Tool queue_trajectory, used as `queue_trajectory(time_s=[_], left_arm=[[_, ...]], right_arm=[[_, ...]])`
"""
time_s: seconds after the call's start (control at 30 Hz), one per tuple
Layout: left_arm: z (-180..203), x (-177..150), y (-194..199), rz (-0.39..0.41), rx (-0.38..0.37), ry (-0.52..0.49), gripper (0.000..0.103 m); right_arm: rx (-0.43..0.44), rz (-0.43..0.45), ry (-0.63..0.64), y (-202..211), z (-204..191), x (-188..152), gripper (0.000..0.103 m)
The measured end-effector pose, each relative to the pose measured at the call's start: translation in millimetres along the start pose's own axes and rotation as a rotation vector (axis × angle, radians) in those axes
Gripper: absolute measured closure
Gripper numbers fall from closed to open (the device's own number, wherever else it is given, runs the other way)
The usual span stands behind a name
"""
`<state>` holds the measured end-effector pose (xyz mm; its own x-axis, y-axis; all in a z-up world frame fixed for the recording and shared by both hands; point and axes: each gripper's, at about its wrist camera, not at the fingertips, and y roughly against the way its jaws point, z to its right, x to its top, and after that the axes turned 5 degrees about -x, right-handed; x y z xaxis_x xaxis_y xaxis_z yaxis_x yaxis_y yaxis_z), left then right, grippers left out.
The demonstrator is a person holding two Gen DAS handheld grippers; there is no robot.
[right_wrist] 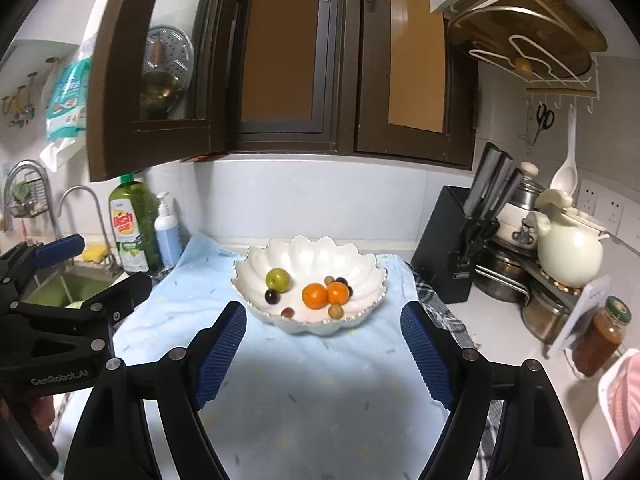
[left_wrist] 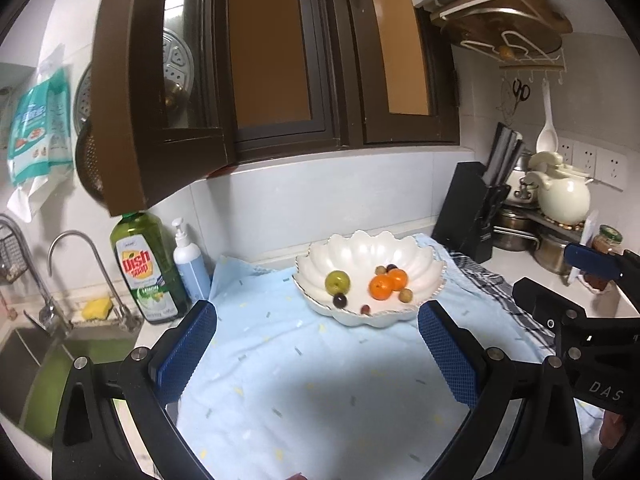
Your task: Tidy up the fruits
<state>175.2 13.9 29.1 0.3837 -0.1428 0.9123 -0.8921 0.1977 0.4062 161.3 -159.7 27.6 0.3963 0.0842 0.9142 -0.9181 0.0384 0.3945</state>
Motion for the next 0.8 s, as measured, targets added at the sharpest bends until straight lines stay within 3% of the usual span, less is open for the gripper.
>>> queue_trajectory(time_s=[0.43,0.8], left_arm=[[40.9,-31.0,82.4,0.029,0.028,-0.006,0.0],[57.1,-45.2,124.9,0.053,0.039,-0.021,0.0]], right_arm=[[0.038,0.02,0.008,79.2,18.2,-32.5,0.019],[0.066,0.011,-0.006,120.2,24.8,-56.2,0.017]])
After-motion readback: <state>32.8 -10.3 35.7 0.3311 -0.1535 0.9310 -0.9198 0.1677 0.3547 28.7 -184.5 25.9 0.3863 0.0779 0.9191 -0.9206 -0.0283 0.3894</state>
